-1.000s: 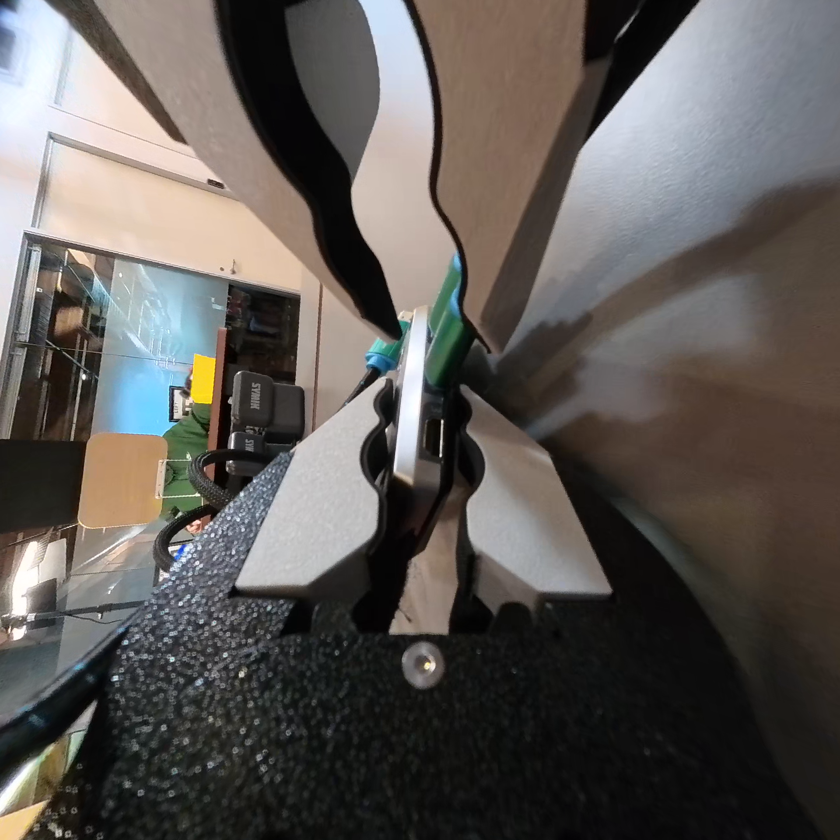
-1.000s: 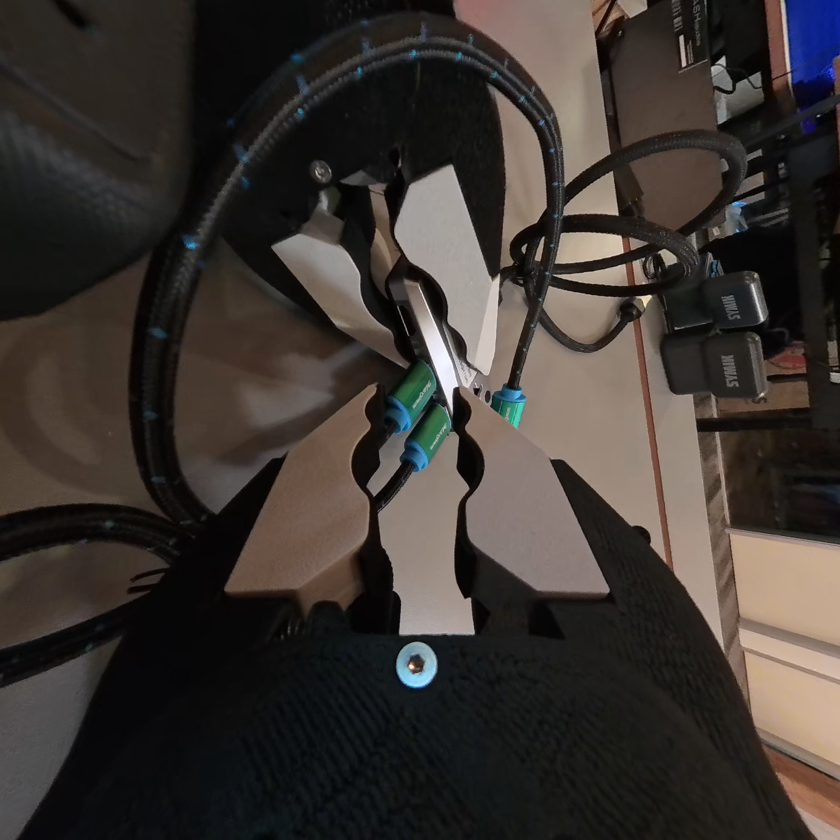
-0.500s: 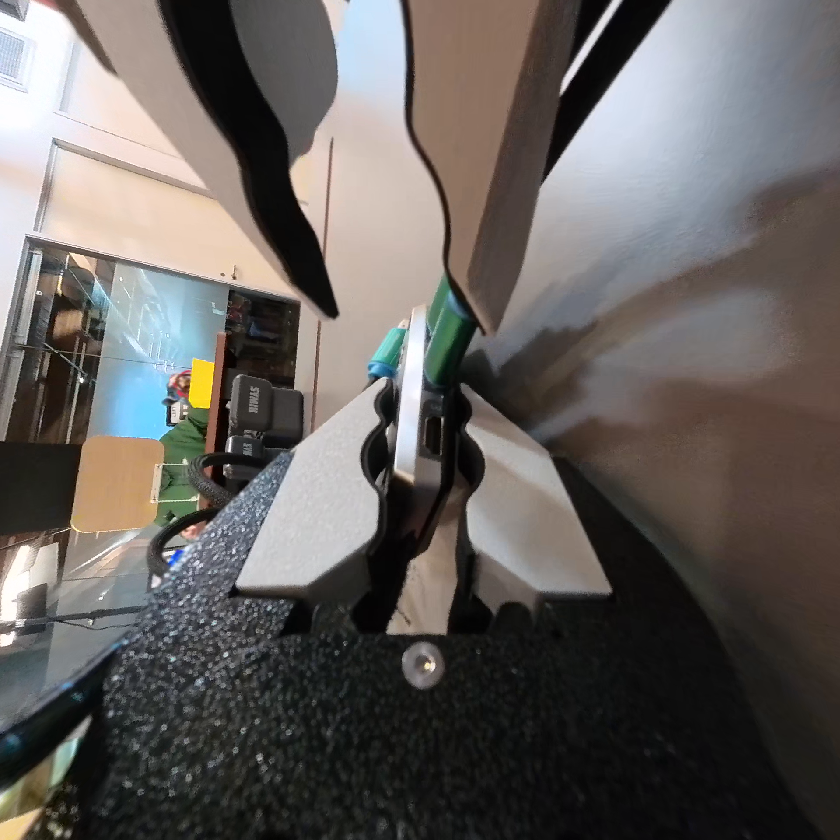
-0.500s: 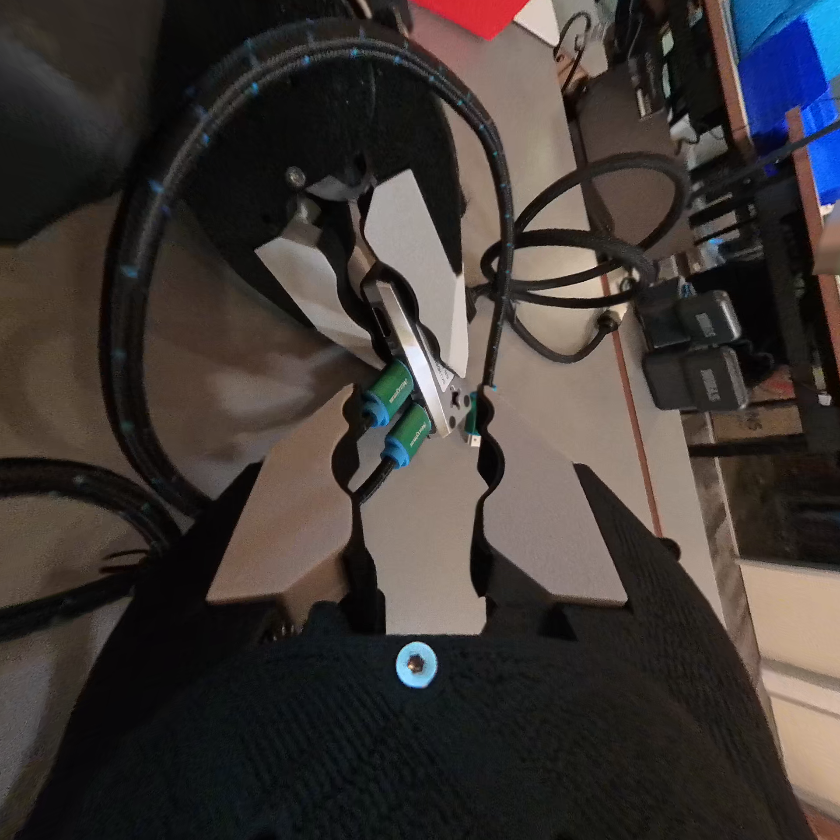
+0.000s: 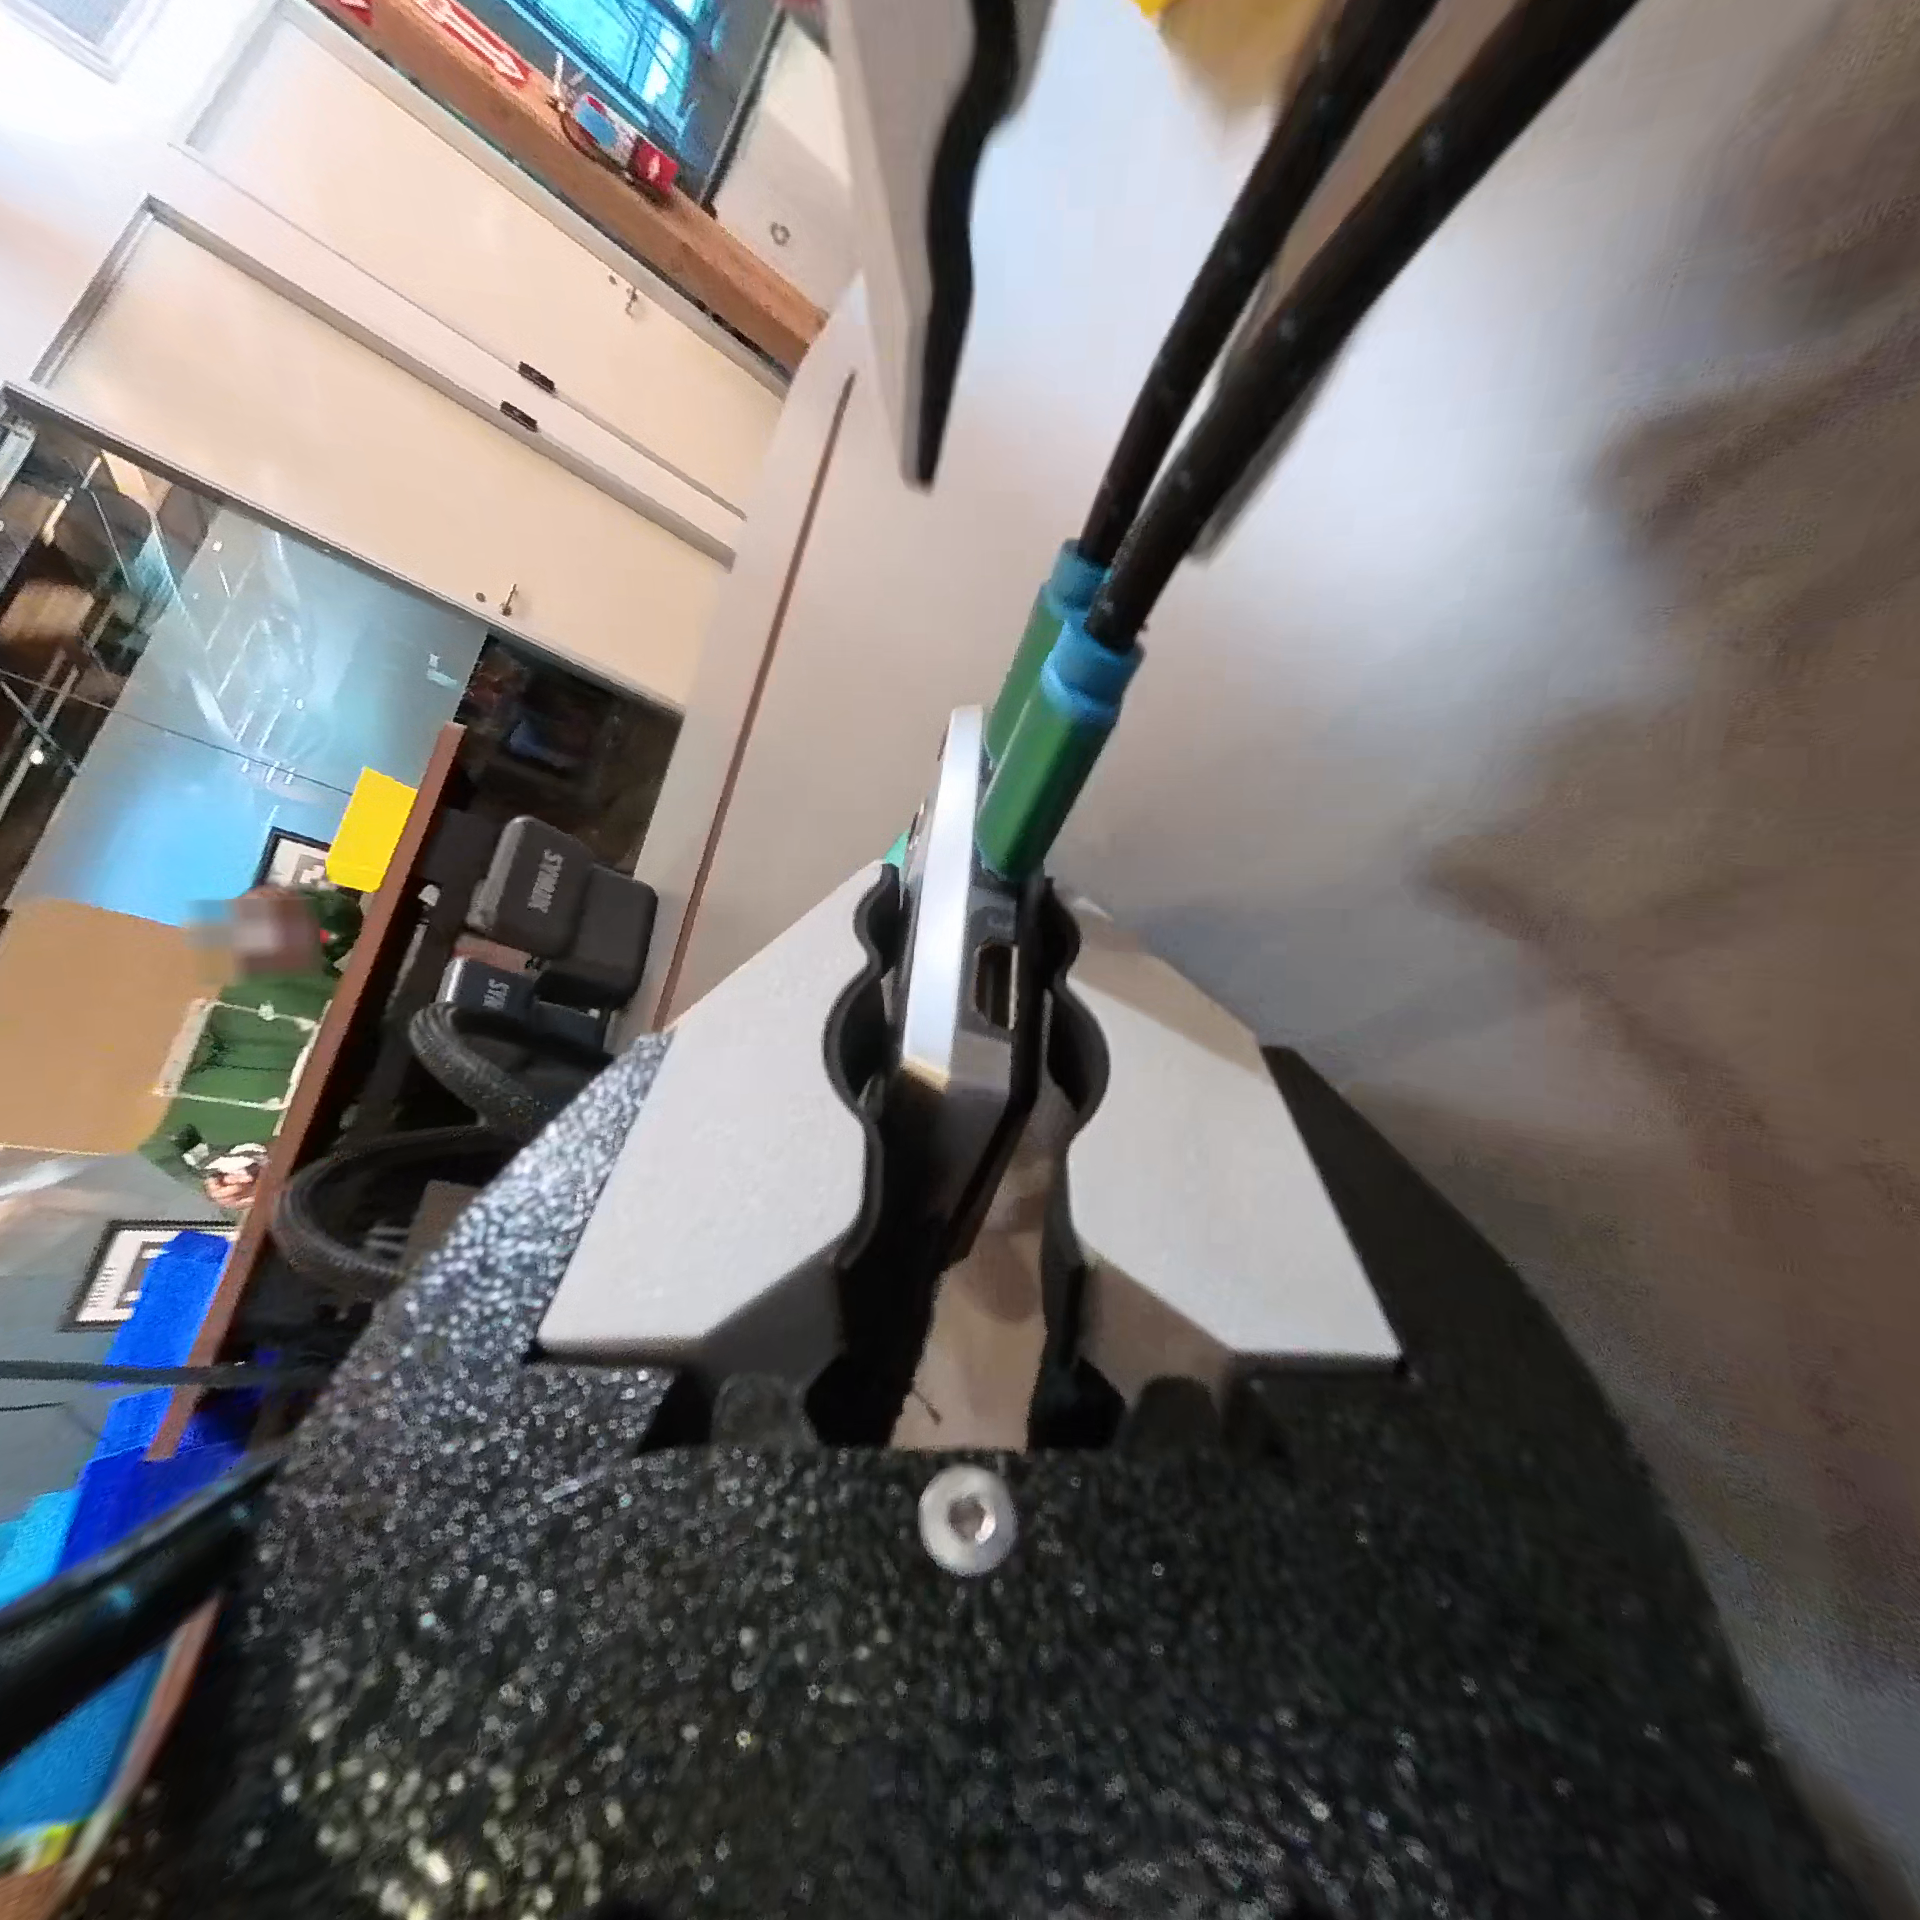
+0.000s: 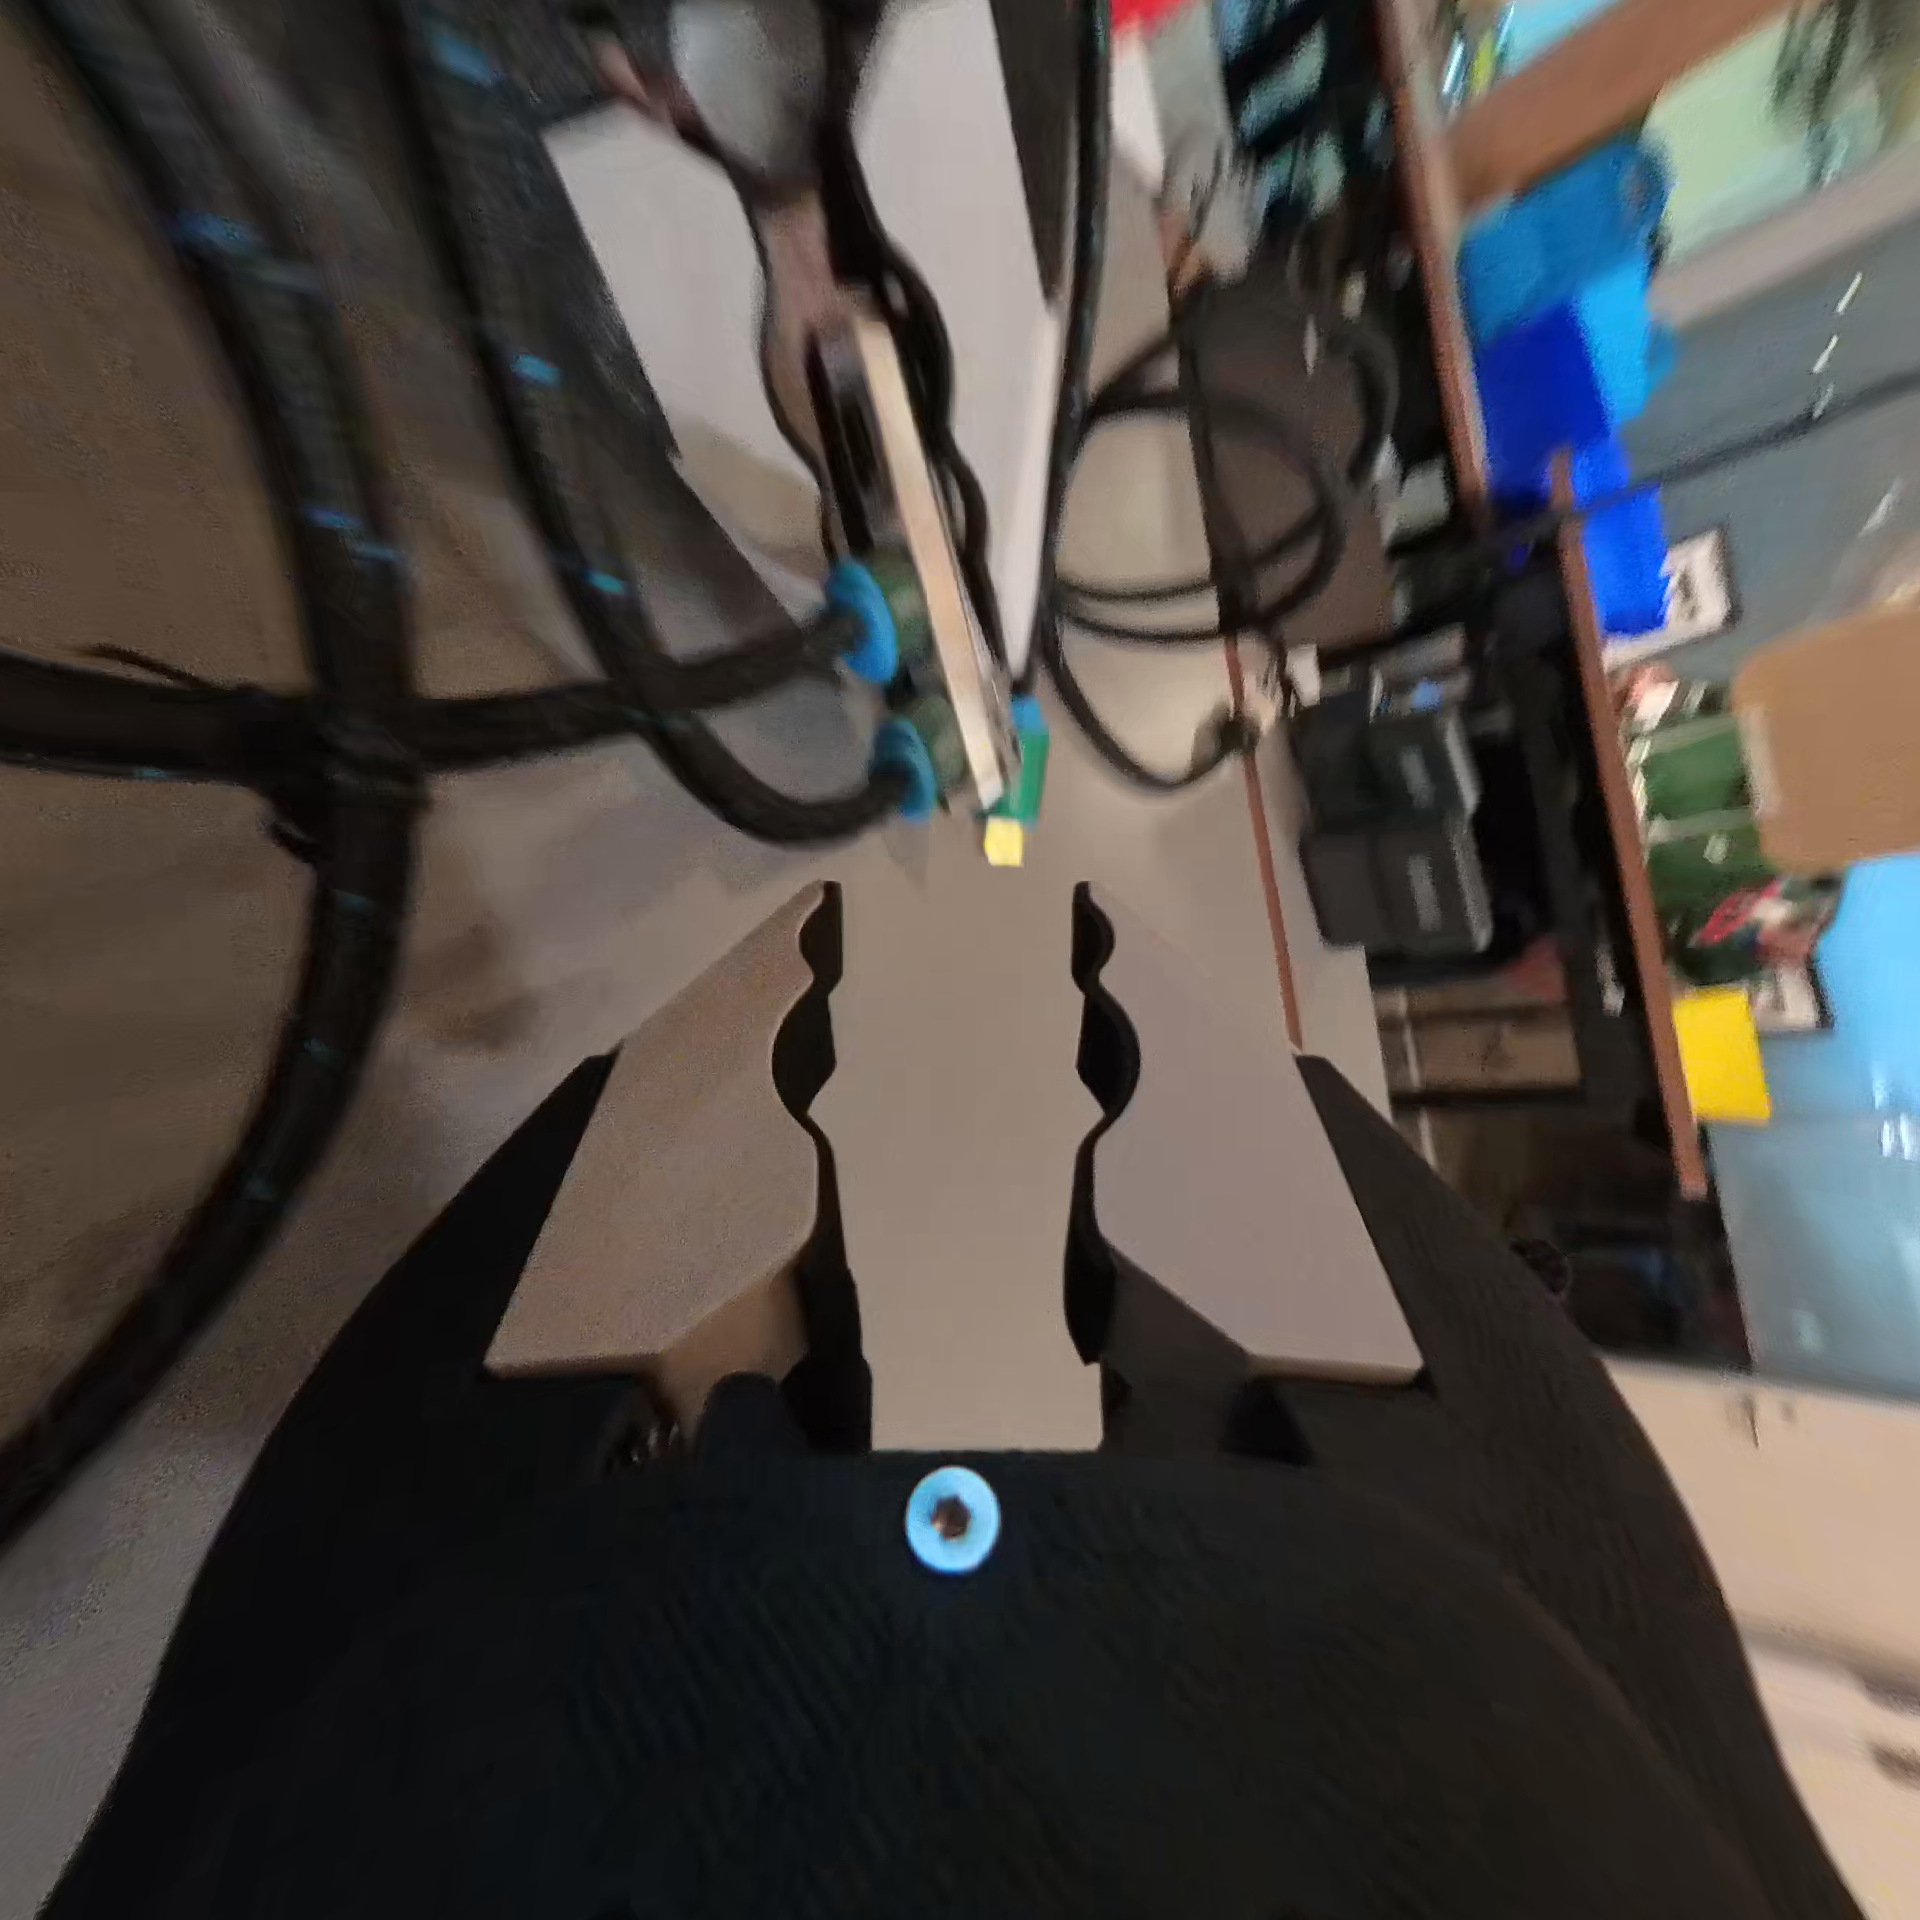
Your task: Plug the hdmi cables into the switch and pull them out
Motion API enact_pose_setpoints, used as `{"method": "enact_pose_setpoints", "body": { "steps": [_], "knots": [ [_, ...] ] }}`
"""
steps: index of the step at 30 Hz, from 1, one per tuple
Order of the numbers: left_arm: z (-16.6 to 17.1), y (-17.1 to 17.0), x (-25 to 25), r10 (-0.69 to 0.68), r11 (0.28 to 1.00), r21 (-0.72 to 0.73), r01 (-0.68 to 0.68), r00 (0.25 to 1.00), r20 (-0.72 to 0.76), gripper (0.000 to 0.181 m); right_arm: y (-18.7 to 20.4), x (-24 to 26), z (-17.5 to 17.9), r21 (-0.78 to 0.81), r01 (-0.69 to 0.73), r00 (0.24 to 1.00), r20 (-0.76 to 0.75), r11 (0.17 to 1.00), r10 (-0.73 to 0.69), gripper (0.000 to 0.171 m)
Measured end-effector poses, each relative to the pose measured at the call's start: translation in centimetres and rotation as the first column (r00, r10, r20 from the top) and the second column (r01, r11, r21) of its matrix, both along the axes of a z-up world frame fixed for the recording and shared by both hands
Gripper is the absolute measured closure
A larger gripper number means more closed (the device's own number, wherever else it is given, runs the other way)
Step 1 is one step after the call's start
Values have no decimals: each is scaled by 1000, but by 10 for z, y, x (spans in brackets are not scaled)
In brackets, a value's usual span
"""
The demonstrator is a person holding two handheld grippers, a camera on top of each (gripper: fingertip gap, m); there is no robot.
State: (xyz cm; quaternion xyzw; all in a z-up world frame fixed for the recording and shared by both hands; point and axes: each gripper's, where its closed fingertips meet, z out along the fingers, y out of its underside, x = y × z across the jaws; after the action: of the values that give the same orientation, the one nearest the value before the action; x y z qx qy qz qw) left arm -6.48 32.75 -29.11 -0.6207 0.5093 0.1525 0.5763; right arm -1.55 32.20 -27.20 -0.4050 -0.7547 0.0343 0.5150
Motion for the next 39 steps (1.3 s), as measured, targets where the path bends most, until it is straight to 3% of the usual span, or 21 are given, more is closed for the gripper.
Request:
{"method": "enact_pose_setpoints", "body": {
  "steps": [3,8,14,17,22,28,35,37,39],
  "knots": [
    [5,-5,5,-49,999,-8,50,997,59,157,-20,-23,8,20,-104,986,-129,994,106,124],
    [1,-13,15,-122,992,-18,123,992,45,157,-29,-27,-3,112,-135,981,-122,984,149,158],
    [-4,-17,23,-165,985,45,167,985,-46,155,-36,-21,-8,217,-133,981,-108,967,159,161],
    [-5,-21,32,-203,975,74,209,976,-80,140,-43,-19,-9,238,-146,977,-119,960,178,160],
    [-7,-32,42,-273,953,93,287,952,-136,150,-57,-23,-7,175,-191,957,-185,966,223,161],
    [-15,-24,29,-163,983,53,177,964,-208,157,-55,-26,-14,255,-124,977,-138,959,163,162],
    [-17,-31,35,-209,976,24,216,965,-158,157,-64,-21,-13,-22,-184,959,-221,983,175,160],
    [-18,-32,35,-215,975,27,222,963,-162,157,-64,-21,-14,52,-172,965,-192,984,179,161],
    [-19,-33,35,-223,972,38,233,958,-183,157,-65,-20,-17,264,-150,977,-107,953,184,161]
  ]
}}
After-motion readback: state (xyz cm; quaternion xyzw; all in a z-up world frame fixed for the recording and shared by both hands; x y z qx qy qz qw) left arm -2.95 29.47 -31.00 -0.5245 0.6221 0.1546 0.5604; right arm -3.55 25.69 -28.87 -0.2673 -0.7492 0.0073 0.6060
